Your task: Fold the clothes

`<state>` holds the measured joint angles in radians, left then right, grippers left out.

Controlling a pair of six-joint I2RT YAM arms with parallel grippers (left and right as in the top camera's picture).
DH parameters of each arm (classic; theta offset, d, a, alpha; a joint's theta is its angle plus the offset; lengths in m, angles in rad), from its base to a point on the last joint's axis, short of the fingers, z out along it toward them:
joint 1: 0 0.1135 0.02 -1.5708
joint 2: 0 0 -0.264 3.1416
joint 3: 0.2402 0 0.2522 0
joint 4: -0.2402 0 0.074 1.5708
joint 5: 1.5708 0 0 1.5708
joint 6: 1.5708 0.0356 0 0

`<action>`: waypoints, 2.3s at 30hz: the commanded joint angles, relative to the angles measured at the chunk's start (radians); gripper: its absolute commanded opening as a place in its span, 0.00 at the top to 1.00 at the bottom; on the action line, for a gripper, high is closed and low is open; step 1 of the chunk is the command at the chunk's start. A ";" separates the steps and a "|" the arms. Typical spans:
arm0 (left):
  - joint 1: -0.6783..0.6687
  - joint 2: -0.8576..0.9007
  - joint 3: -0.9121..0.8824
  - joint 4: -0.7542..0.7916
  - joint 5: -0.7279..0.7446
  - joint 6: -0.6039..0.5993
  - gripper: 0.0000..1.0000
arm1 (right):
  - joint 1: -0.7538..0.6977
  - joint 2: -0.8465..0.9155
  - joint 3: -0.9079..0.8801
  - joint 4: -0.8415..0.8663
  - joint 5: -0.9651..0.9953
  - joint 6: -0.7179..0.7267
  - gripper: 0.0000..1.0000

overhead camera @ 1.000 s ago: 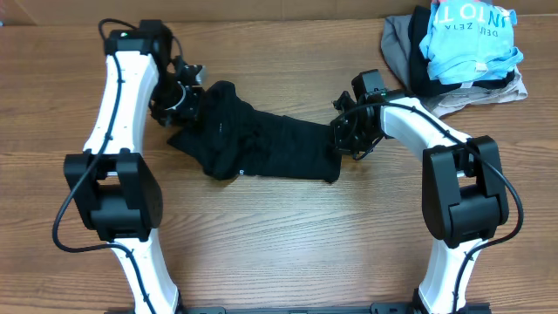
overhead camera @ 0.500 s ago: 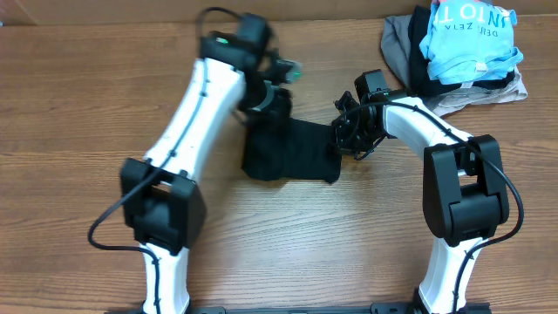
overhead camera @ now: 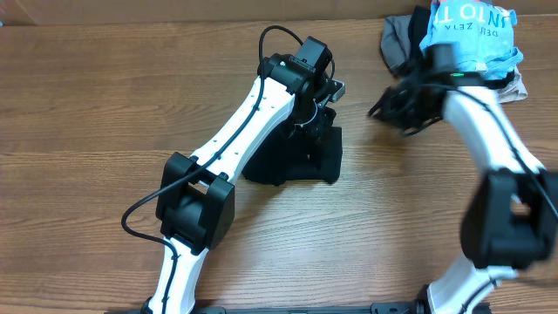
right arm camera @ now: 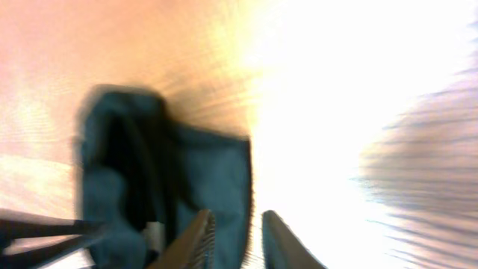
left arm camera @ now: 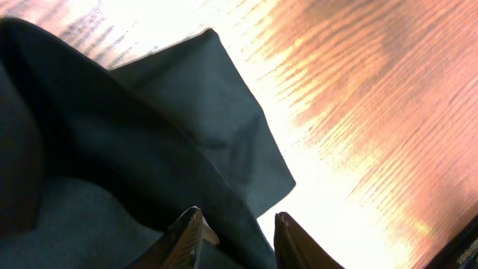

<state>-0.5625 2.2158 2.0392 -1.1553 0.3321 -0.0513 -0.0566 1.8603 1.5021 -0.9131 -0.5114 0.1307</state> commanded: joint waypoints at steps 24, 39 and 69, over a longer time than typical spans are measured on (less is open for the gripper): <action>0.329 -0.017 0.426 -0.396 -0.059 0.029 0.33 | 0.352 0.169 -0.011 0.072 0.097 -0.104 0.15; 0.325 -0.017 0.425 -0.396 -0.082 0.029 0.27 | 0.347 0.159 -0.003 0.088 0.081 -0.081 0.83; 0.353 -0.017 0.425 -0.411 -0.299 0.029 0.09 | 0.252 -0.048 -0.008 -0.106 0.195 0.023 0.28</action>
<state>-0.2153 2.2147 2.4615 -1.5646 0.0471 -0.0418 0.1944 1.8217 1.4990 -1.0290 -0.3454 0.1555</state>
